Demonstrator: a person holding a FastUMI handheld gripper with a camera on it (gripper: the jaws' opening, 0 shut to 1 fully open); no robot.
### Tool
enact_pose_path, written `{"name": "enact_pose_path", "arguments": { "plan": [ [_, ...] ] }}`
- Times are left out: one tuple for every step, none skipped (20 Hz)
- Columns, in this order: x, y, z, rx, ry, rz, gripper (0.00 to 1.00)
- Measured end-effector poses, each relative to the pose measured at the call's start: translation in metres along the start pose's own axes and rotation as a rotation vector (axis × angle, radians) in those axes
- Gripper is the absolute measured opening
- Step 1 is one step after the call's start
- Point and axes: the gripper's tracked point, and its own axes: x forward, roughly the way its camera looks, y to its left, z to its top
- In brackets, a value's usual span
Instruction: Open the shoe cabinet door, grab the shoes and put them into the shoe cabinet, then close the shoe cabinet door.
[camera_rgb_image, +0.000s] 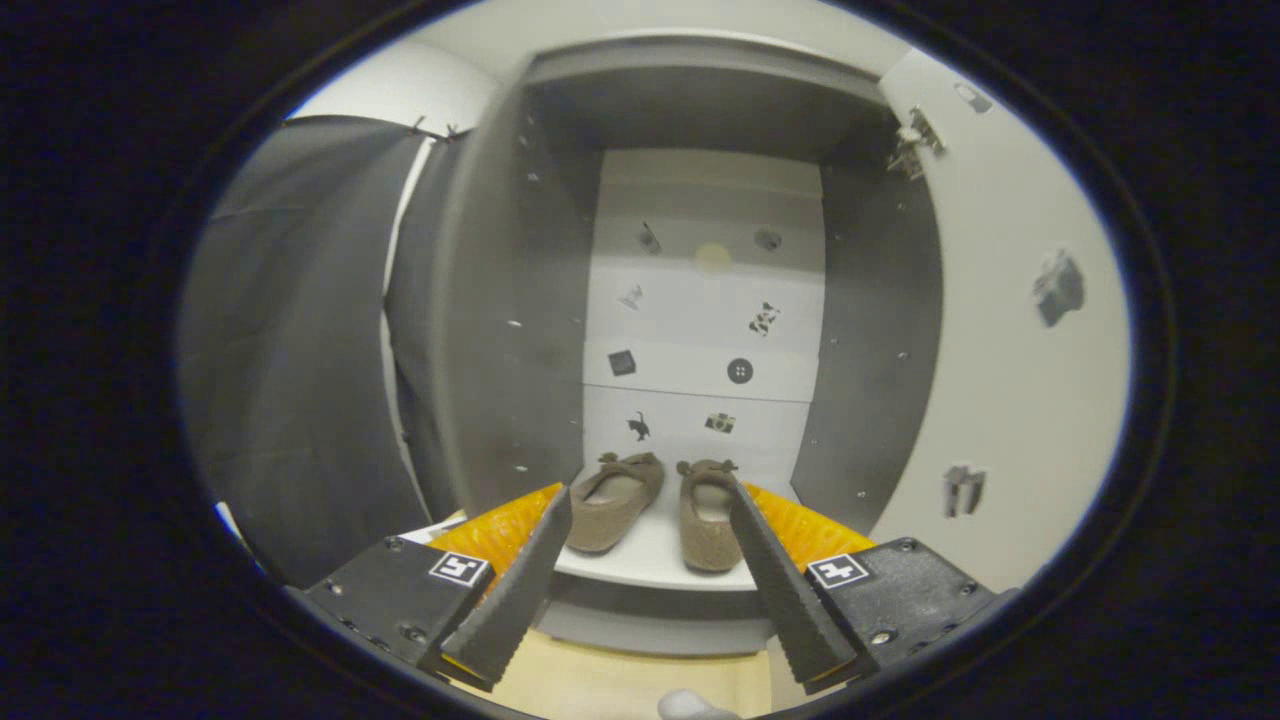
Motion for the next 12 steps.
{"name": "enact_pose_path", "arguments": {
  "plan": [
    [-0.024, 0.007, -0.004, 0.002, -0.001, 0.028, 1.0],
    [-0.048, 0.013, -0.01, -0.001, 0.002, 0.047, 1.0],
    [-0.071, 0.016, -0.015, -0.009, 0.001, 0.064, 1.0],
    [-0.093, 0.017, -0.019, -0.026, -0.004, 0.073, 1.0],
    [-0.115, 0.017, -0.023, -0.04, -0.007, 0.082, 1.0],
    [-0.132, 0.026, -0.035, -0.054, 0.001, 0.103, 1.0],
    [-0.153, 0.027, -0.039, -0.047, 0.003, 0.122, 1.0],
    [-0.175, 0.025, -0.041, -0.031, 0.005, 0.139, 1.0],
    [-0.193, 0.02, -0.043, -0.018, 0.007, 0.155, 1.0],
    [-0.212, 0.011, -0.044, -0.009, 0.003, 0.165, 1.0],
    [-0.228, 0.001, -0.044, -0.009, -0.004, 0.165, 1.0],
    [-0.246, -0.013, -0.046, -0.015, -0.009, 0.163, 1.0]
  ]
}}
